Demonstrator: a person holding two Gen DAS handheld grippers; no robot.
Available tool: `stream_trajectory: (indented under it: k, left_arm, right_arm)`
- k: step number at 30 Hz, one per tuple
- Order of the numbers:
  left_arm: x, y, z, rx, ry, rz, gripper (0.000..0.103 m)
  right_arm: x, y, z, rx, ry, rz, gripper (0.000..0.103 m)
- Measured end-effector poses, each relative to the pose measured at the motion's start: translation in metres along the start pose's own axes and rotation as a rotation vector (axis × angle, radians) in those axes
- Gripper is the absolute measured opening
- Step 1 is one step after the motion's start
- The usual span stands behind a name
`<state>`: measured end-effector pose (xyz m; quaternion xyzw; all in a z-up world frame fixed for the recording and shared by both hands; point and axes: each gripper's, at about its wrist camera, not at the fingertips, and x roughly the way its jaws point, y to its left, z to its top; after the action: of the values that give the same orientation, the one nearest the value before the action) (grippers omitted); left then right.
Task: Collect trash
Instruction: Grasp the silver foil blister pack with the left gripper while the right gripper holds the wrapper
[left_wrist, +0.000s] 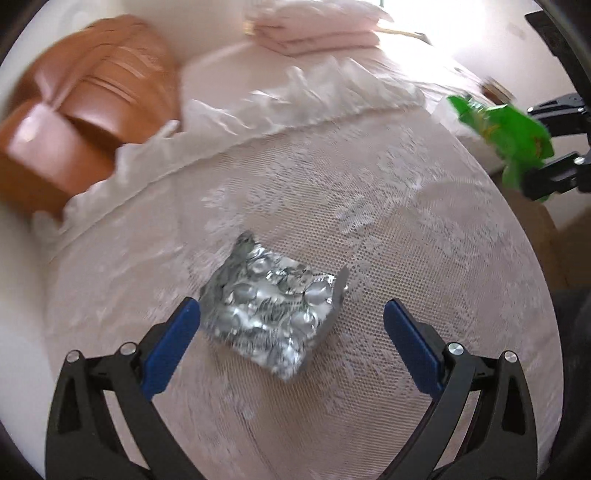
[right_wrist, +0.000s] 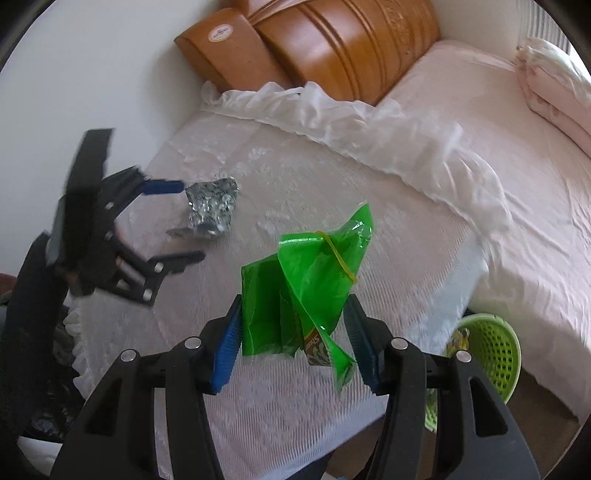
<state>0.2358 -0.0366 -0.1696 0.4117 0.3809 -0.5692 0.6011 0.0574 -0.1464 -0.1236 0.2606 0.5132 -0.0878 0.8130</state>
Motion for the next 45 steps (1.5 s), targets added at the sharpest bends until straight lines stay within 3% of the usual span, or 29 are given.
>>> stream_trajectory:
  k: [4, 6, 8, 12, 15, 24, 30, 36, 45]
  left_arm:
    - [0.013, 0.003, 0.002, 0.046, 0.022, -0.026, 0.094]
    - [0.017, 0.004, 0.002, 0.044, 0.027, -0.036, 0.082]
    - [0.022, 0.006, 0.002, 0.032, 0.03, -0.038, 0.077]
    - [0.019, 0.01, -0.003, -0.055, 0.008, -0.028, 0.057]
    - [0.016, 0.011, -0.011, -0.132, -0.017, -0.011, 0.05]
    - [-0.002, -0.01, -0.032, -0.446, -0.104, 0.12, 0.041]
    - [-0.02, -0.045, -0.051, -0.704, -0.095, 0.205, 0.039]
    - [-0.026, -0.093, -0.061, -0.824, -0.068, 0.283, 0.039]
    - [-0.04, -0.128, -0.069, -0.941, -0.083, 0.293, 0.039]
  right_arm:
    - [-0.004, -0.01, -0.009, 0.031, 0.004, -0.013, 0.055]
    - [-0.006, -0.014, -0.011, 0.048, 0.007, -0.015, 0.055]
    - [-0.008, -0.017, -0.013, 0.054, 0.007, -0.02, 0.055]
    - [-0.007, -0.019, -0.01, 0.056, 0.006, -0.023, 0.055]
    - [-0.007, -0.019, -0.008, 0.053, 0.006, -0.013, 0.055]
    - [-0.005, -0.01, -0.001, -0.012, 0.002, 0.042, 0.055]
    - [-0.008, -0.005, 0.0, -0.098, 0.01, 0.119, 0.055]
    - [-0.015, -0.014, -0.012, -0.156, 0.043, 0.169, 0.055]
    - [-0.026, -0.047, -0.035, -0.145, 0.069, 0.206, 0.055]
